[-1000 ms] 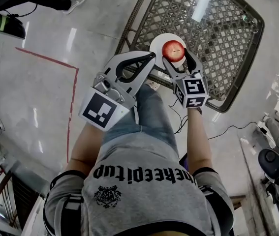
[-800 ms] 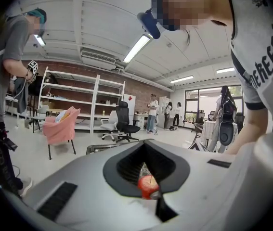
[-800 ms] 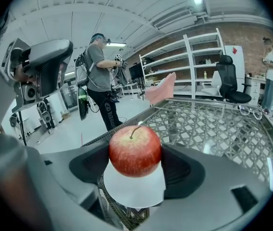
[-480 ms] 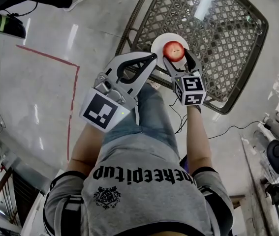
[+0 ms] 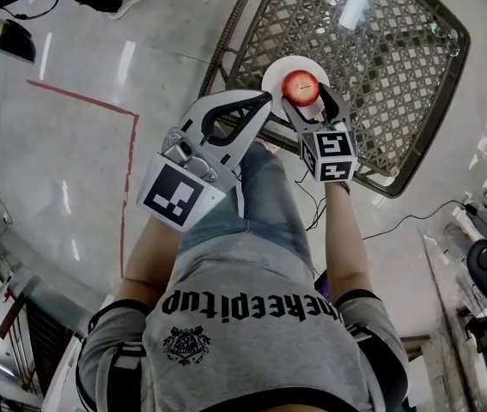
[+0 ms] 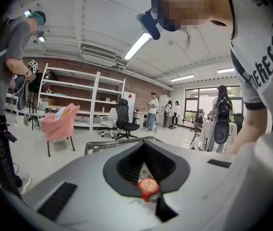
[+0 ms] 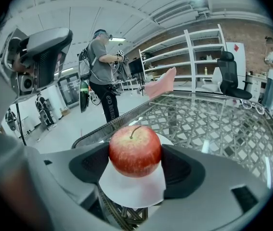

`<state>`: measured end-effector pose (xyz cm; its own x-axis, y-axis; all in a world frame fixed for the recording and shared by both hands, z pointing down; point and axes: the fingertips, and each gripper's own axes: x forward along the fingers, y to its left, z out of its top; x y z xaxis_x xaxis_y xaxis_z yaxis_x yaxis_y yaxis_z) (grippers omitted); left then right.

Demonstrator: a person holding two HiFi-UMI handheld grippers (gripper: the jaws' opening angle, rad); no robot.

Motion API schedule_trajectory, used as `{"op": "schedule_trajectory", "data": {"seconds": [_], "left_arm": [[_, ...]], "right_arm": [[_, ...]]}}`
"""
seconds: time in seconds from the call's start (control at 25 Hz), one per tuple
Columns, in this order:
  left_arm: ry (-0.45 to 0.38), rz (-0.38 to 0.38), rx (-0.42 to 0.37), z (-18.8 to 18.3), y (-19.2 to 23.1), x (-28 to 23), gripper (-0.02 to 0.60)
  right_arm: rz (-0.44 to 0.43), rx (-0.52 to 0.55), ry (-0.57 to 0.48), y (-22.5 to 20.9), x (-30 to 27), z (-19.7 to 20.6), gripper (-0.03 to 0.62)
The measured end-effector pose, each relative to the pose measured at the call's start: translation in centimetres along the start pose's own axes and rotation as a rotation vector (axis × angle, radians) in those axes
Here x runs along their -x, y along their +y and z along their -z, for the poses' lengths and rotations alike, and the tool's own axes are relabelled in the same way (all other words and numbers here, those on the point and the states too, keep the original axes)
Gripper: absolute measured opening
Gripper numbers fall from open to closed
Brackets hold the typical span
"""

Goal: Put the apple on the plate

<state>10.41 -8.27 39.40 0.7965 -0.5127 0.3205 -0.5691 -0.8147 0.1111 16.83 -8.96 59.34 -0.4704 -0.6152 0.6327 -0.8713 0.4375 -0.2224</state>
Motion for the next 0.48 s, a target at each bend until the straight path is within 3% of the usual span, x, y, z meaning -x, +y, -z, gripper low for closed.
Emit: {"op": "schedule_trajectory", "data": {"seconds": [0.48], "left_arm": [[0.007,0.005,0.010,0.24,0.18,0.03,0.023]], "right_arm": [[0.013,0.029,0.011,0.35,-0.12,0.18,0.370]]}}
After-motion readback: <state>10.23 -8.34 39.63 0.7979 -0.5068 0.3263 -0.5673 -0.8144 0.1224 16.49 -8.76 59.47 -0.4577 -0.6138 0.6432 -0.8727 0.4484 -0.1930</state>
